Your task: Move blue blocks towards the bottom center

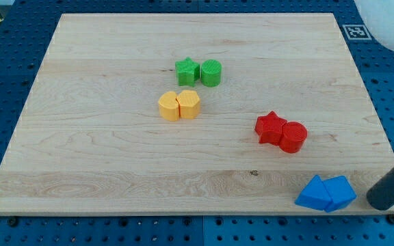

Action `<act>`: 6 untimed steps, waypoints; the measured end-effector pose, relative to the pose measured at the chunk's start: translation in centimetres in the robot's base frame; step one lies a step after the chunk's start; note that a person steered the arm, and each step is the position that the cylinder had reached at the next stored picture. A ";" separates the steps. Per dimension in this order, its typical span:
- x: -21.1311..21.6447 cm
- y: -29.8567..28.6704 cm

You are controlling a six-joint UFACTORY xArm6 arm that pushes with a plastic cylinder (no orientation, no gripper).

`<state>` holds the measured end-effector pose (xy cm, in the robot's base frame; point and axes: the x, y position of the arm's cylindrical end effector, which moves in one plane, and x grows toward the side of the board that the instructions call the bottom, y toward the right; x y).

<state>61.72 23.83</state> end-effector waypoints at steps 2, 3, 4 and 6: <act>-0.5 -3.6; -0.7 -4.2; -0.7 -5.1; -0.8 -7.6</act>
<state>60.96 16.25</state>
